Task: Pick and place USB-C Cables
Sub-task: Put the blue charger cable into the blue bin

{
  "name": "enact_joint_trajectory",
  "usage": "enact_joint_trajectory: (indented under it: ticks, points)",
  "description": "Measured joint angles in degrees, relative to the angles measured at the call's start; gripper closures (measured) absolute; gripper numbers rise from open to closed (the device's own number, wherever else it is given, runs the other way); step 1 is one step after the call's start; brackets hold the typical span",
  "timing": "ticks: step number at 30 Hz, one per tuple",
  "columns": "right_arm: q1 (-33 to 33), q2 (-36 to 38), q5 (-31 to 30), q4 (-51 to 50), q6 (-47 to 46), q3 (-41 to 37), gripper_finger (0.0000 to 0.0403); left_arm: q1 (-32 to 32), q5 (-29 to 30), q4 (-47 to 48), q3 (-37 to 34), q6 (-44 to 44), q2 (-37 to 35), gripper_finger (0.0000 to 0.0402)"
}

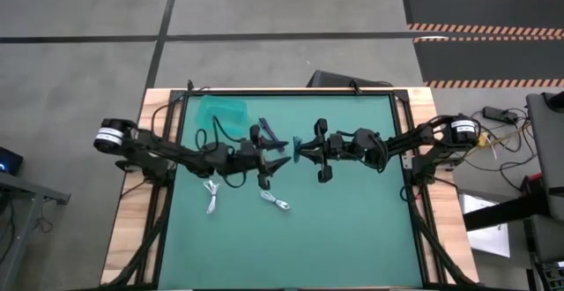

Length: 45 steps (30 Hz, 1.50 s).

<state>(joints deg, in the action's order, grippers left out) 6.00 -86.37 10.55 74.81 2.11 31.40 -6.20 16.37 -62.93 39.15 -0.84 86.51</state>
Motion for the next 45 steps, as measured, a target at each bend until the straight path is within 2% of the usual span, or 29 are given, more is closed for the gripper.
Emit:
enact_joint_trajectory:
  ticks: [6,12,22,27,39,41,45]
  points:
    - [0.00,0.00,-0.02,-0.51,0.04,0.00,0.0380,1.09,1.13,-0.02,1.97,0.46,3.00,0.0205]
    - [0.00,0.00,-0.02,-0.68,0.04,0.00,0.0380,1.71,4.97,-0.06,3.60,0.50,4.94,0.0205]
    - [0.00,0.00,-0.02,-0.90,0.07,0.00,0.0380,1.76,4.95,0.02,5.87,-0.83,7.64,0.0210]
    - [0.00,0.00,-0.02,-1.11,0.19,0.00,0.0380,1.76,4.74,0.00,5.99,-1.48,7.59,0.0244]
    - [0.02,0.00,-0.09,-1.51,0.44,0.00,0.0380,1.73,3.29,0.36,5.90,-1.66,7.59,0.0376]
    - [0.02,0.00,-0.09,-1.49,0.16,0.00,0.0376,1.76,2.96,0.36,5.84,-1.64,7.55,0.0389]
    - [0.02,0.00,-0.07,-1.41,-0.21,0.00,0.0346,1.76,2.70,0.51,5.84,-1.62,7.55,0.0389]
